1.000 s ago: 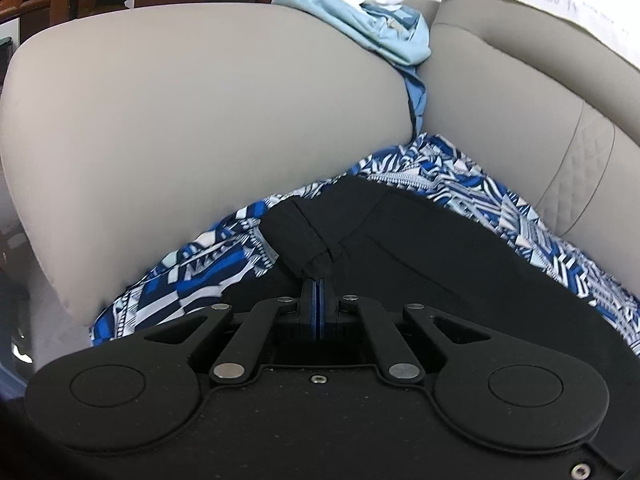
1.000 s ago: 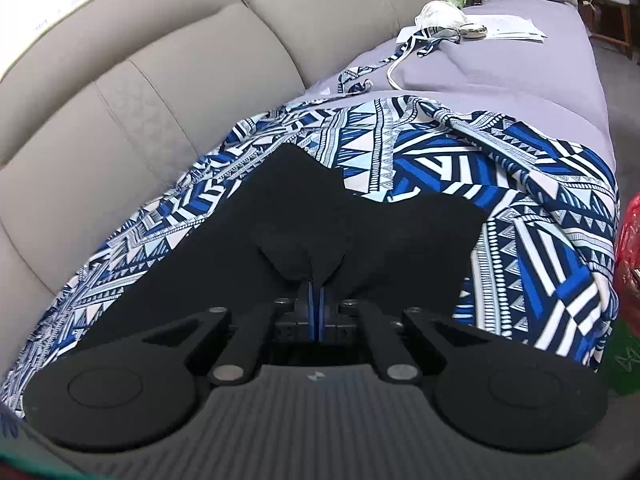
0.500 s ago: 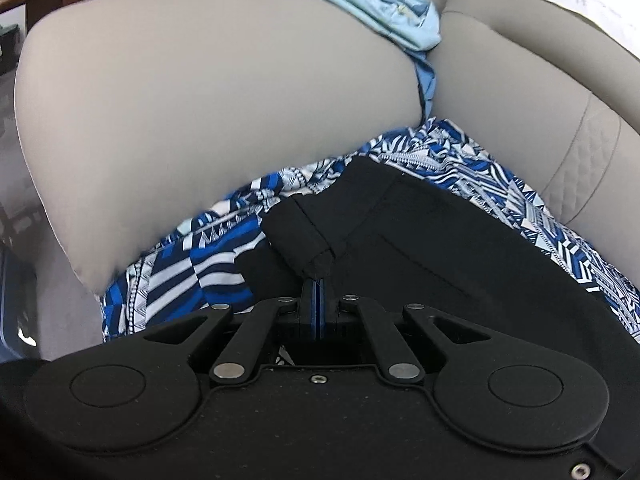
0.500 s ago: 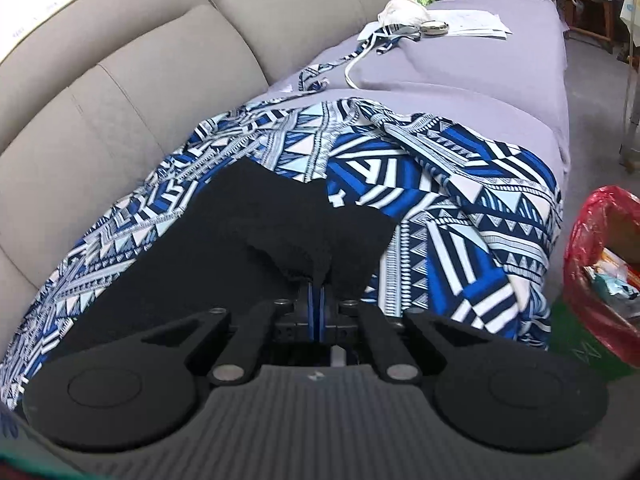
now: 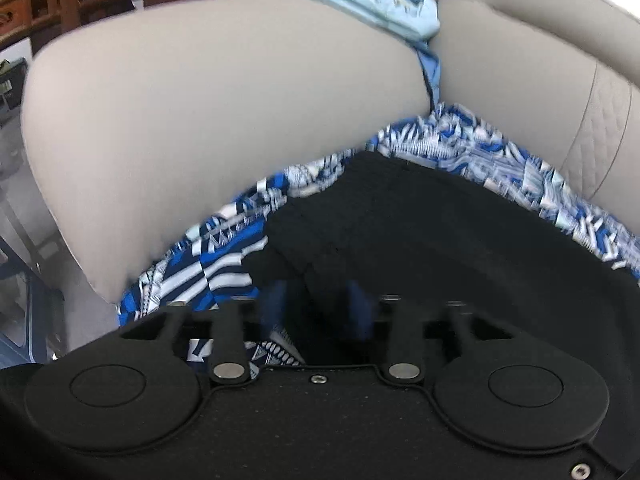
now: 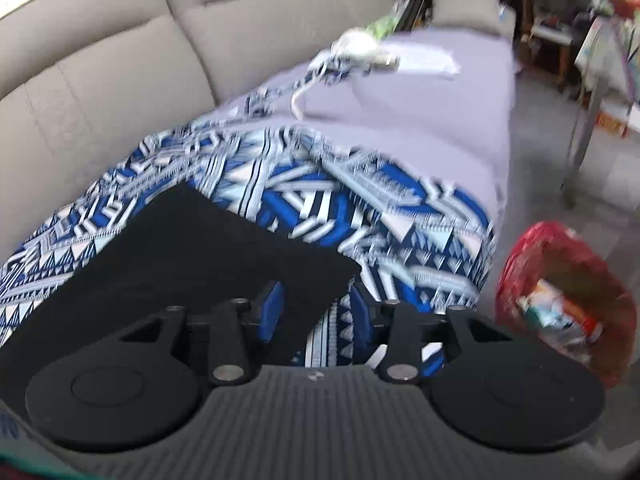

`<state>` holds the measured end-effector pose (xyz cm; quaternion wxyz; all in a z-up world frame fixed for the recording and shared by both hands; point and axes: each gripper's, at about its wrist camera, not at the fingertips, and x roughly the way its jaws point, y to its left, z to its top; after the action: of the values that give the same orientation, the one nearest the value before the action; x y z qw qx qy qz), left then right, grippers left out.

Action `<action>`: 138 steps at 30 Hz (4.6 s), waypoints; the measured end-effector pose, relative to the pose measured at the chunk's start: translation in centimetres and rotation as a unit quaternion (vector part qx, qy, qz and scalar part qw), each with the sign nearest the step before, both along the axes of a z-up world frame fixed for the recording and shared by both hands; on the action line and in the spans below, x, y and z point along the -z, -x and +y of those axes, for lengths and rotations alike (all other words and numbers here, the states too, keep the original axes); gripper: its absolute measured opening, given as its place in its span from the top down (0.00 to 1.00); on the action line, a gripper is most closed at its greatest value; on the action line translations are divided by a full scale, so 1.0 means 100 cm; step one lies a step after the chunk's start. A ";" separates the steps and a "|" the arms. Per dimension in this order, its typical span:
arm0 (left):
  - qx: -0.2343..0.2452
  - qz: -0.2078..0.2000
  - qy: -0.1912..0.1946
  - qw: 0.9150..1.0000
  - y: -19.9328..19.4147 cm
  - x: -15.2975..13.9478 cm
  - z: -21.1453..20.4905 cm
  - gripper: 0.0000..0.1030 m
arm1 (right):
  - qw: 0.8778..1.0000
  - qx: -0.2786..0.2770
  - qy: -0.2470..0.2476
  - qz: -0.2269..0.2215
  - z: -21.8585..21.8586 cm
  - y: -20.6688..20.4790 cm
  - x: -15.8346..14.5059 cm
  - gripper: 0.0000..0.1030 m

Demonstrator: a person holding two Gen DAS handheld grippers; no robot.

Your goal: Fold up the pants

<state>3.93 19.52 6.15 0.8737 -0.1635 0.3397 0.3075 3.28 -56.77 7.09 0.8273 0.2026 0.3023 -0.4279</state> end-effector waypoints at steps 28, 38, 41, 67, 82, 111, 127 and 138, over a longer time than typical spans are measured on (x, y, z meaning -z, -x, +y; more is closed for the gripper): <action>0.299 0.004 -0.060 0.952 -0.024 0.025 -0.204 0.58 | 0.834 -0.544 -0.075 -0.057 0.288 -0.125 0.013 0.47; 0.306 -0.016 -0.064 0.950 0.024 0.034 -0.194 0.57 | 0.746 -0.659 -0.085 -0.030 0.420 -0.187 0.004 0.48; 0.313 -0.022 -0.060 0.948 0.031 0.034 -0.189 0.57 | 0.730 -0.680 -0.071 0.020 0.463 -0.207 0.017 0.48; 0.050 -0.050 0.107 0.992 0.005 0.022 0.020 0.46 | 0.756 -0.648 0.041 -0.079 0.440 -0.009 0.057 0.56; -0.001 -0.056 0.006 0.998 0.013 0.004 0.011 0.98 | 0.698 -0.711 0.008 -0.080 0.442 0.043 0.047 0.43; -0.020 0.011 -0.058 0.998 -0.008 0.004 -0.031 0.84 | 0.973 -0.192 -0.071 -0.110 0.007 -0.080 -0.001 0.37; 0.336 -0.006 -0.022 0.942 -0.054 -0.014 -0.220 0.38 | 0.978 -0.081 -0.153 -0.114 -0.027 0.046 0.017 0.24; 0.403 0.030 -0.022 0.914 -0.065 0.016 -0.288 0.31 | 0.979 -0.154 -0.113 -0.075 -0.030 -0.006 0.033 0.21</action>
<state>10.43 -9.26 4.55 0.9162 0.0165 0.3960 -0.0587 3.85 -59.74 3.80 0.8752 0.2774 0.3135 -0.2424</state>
